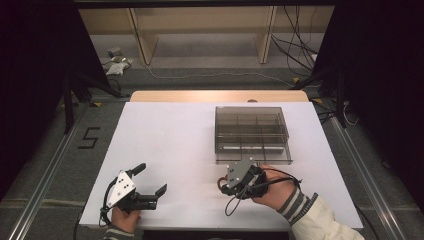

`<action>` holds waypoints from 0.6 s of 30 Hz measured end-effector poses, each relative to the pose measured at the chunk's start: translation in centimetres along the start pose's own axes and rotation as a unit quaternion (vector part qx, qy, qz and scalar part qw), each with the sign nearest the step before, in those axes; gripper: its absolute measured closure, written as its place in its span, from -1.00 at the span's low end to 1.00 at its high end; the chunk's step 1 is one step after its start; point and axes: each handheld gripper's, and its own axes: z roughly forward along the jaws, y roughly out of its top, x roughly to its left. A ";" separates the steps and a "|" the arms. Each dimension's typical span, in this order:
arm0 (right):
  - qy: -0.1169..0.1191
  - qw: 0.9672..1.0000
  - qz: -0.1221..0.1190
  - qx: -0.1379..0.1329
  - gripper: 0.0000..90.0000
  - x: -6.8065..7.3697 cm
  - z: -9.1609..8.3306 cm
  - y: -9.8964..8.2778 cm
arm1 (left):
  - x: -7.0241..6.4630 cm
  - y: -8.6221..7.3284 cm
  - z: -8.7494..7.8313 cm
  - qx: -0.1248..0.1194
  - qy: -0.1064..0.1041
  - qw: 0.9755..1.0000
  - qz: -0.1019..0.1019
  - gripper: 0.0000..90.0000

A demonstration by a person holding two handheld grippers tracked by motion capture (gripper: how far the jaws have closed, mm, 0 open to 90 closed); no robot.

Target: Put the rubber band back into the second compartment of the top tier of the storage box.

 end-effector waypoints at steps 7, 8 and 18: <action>-0.008 1.000 0.002 -0.017 0.86 -0.1 -1.0 0.1 | 0.0 0.0 0.0 0.000 0.001 1.000 0.000 -0.99; -0.010 1.000 0.003 -0.019 0.86 -0.1 -1.1 0.1 | 0.0 0.0 0.0 0.000 0.001 1.000 0.000 -0.99; -0.020 0.999 0.006 -0.033 0.86 -0.4 -2.2 0.3 | 0.0 0.0 0.0 0.001 0.001 1.000 0.000 -0.99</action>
